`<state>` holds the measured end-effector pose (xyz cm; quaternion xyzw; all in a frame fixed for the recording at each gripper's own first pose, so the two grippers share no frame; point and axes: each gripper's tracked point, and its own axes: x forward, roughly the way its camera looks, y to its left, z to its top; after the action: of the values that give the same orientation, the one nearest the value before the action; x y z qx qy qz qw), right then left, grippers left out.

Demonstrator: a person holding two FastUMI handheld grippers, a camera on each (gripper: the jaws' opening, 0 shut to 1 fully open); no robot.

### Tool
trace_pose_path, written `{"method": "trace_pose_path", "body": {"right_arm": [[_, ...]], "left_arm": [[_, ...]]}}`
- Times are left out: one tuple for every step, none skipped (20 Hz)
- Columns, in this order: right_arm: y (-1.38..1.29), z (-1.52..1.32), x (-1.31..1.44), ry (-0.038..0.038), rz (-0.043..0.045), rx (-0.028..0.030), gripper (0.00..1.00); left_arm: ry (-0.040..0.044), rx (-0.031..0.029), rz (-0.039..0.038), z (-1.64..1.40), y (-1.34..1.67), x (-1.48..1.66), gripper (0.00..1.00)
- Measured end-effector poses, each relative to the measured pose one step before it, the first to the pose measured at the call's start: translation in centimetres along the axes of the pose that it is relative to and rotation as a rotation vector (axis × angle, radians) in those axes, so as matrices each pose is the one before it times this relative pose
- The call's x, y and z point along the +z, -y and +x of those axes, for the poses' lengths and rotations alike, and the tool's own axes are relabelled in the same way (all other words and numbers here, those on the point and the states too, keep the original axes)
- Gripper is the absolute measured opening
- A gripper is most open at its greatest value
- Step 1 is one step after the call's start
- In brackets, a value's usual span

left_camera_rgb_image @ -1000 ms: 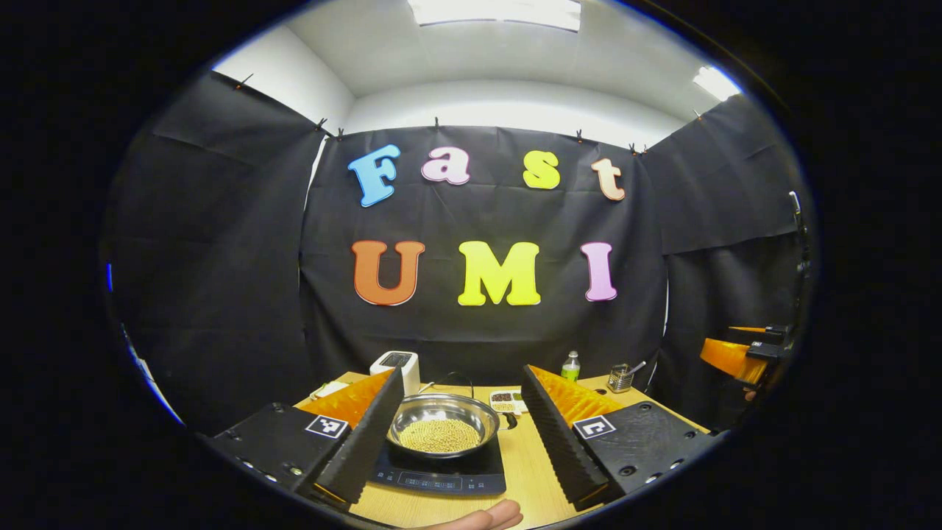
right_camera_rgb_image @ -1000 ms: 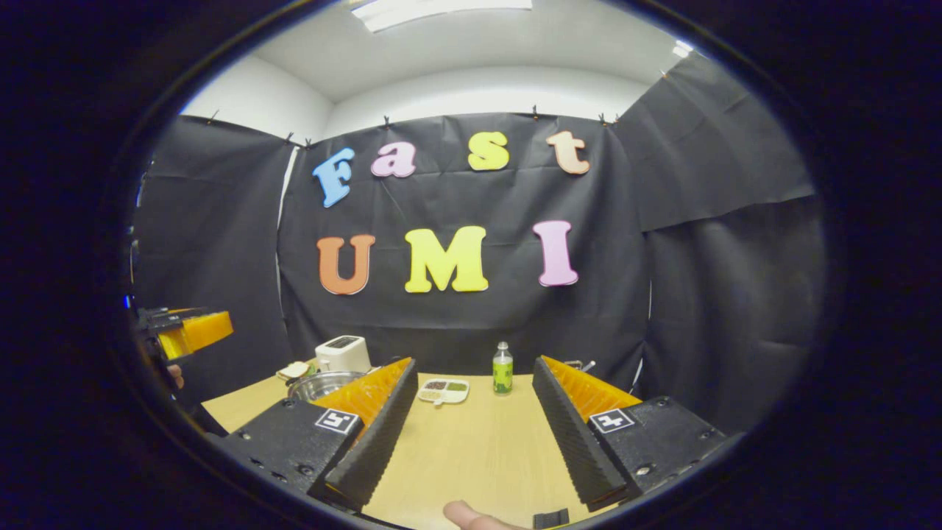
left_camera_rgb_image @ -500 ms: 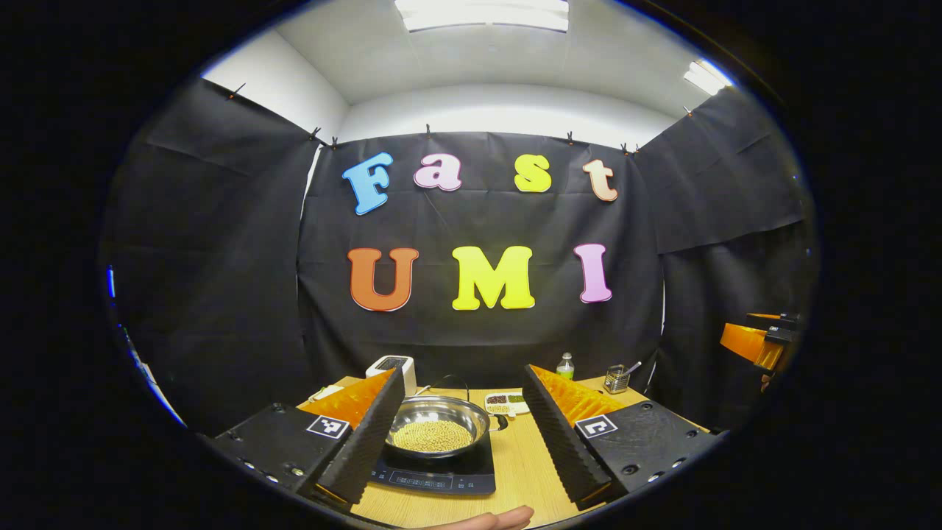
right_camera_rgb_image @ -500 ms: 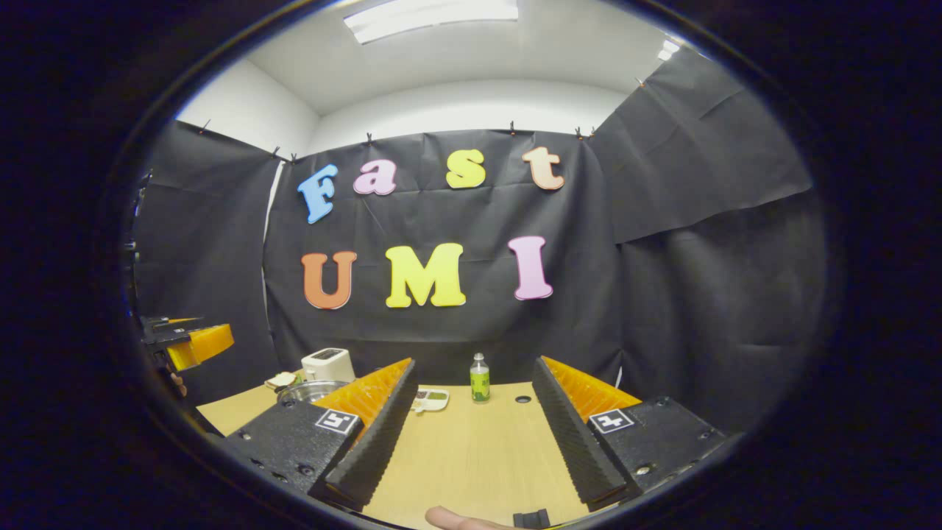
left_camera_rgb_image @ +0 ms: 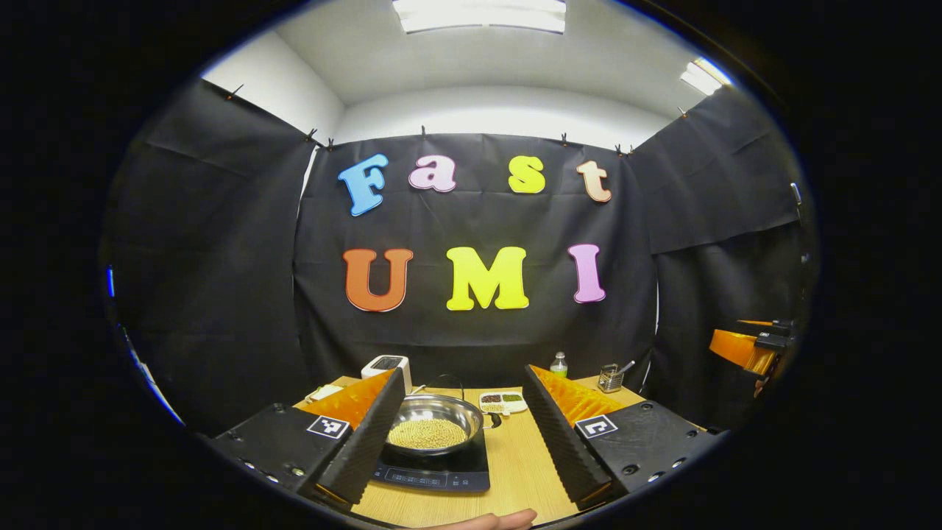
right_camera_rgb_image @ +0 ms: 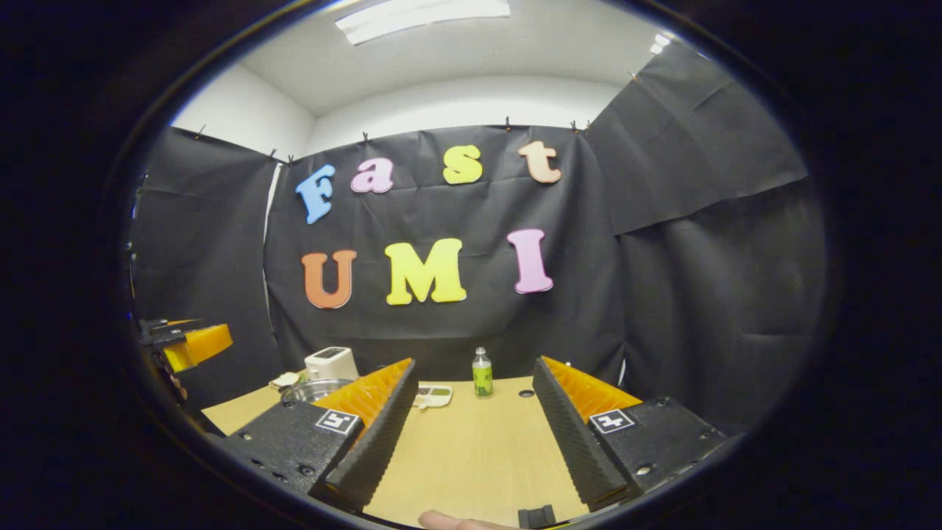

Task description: First push the handle of the pot to place it horizontally, then grasp the pot with both hands and set it on the induction cooktop.

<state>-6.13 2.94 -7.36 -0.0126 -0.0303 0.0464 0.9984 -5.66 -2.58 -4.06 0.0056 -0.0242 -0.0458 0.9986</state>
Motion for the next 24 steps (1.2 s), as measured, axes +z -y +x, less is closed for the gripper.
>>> {"method": "trace_pose_path", "body": {"right_arm": [[0.196,0.018,-0.111,-0.00082,0.00742,-0.00578,0.96],[0.183,-0.067,-0.015,0.00151,0.00894,-0.00411,0.96],[0.057,-0.111,-0.087,-0.00075,0.00746,-0.0001,0.96],[0.006,0.028,-0.249,-0.00398,0.00255,0.00338,0.99],[-0.004,0.03,-0.133,-0.00368,-0.00023,0.00456,0.96],[-0.027,-0.012,-0.152,-0.0025,-0.00193,0.00383,0.99],[0.025,-0.025,-0.058,-0.00097,-0.00141,0.00264,0.96],[-0.027,-0.016,-0.072,0.00013,-0.00331,0.00379,0.96],[0.032,-0.022,-0.055,0.0001,-0.00339,0.00302,0.96],[0.057,-0.105,-0.015,0.00758,-0.00022,0.00305,0.96],[0.086,-0.103,0.046,0.00495,0.00266,0.00054,0.96],[0.129,-0.108,-0.123,0.0038,0.00497,0.00066,0.96],[-0.01,0.048,-0.099,0.00148,0.00441,0.00425,0.98],[-0.061,0.008,-0.093,0.00197,0.00035,0.00624,0.96],[-0.009,-0.021,-0.07,-0.00218,-0.00222,0.00557,0.98],[-0.112,0.146,-0.19,-0.00141,-0.00289,0.00625,0.98],[-0.084,0.091,-0.049,-0.00344,-0.00093,0.00468,0.98],[-0.131,0.054,-0.23,-0.00508,-0.00056,0.00461,0.96],[-0.215,0.001,-0.092,-0.0013,-0.00192,0.00825,0.96],[-0.223,0.016,-0.201,-0.00173,-0.00402,0.0085,0.96],[-0.129,-0.006,-0.05,-0.00061,-0.00345,0.00393,0.96],[-0.112,0.176,-0.011,0.00009,-0.00492,0.00271,0.96],[-0.102,0.093,-0.034,0.00007,-0.00474,0.00134,0.96],[-0.075,0.079,0.051,0.00139,-0.00301,-0.00005,0.96]], "left_arm": [[-0.00445,-0.00666,-0.01195,0.11,0.104,-0.223,0.96],[0.0017,-0.00179,-0.00683,0.078,0.091,-0.047,0.96],[-0.00432,-0.00121,0.00125,0.105,0.039,-0.273,0.96],[-0.00653,-0.00025,0.00771,-0.039,-0.027,-0.262,0.95],[0.00102,0.00525,0.00893,-0.1,-0.166,0.059,0.96],[-0.00235,0.00567,0.00642,0.058,-0.129,-0.04,0.95],[-0.00334,0.00303,-0.00024,0.006,-0.042,-0.152,0.95],[-0.00132,0.00159,-0.00429,0.044,-0.003,-0.055,0.96],[0.00038,-0.00059,-0.00571,-0.074,0.099,0.01,0.96],[0.00408,-0.00104,-0.00497,0.005,0.077,0.112,0.96],[0.00465,0.00382,-0.0027,-0.049,0.009,0.161,0.95],[0.00097,0.00509,-0.00017,0.055,-0.009,0.046,0.96],[-0.00064,0.00479,0.00155,-0.005,-0.092,-0.087,0.95],[-0.0022,0.00314,0.00143,0.032,-0.051,-0.067,0.96],[-0.00203,-0.00038,-0.00041,0.018,-0.036,-0.178,0.96],[0.00027,-0.00444,-0.00007,0.073,0.057,-0.056,0.96],[0.00201,-0.00393,-0.0001,-0.009,0.006,-0.067,0.96],[-0.00015,0.00165,-0.00178,0.021,-0.03,-0.059,0.96],[-0.00515,0.00163,-0.00067,0.029,0.035,-0.194,0.95],[-0.00427,-0.00103,0.00249,-0.004,0.0,-0.121,0.95],[-0.00307,0.00293,0.00329,-0.096,-0.114,-0.046,0.96],[0.00057,0.00182,0.00354,-0.016,-0.045,0.026,0.96],[-0.00098,0.00124,0.002,0.046,-0.036,-0.051,0.96],[-0.00035,0.00323,-0.00065,0.024,-0.05,0.034,0.96]]}}
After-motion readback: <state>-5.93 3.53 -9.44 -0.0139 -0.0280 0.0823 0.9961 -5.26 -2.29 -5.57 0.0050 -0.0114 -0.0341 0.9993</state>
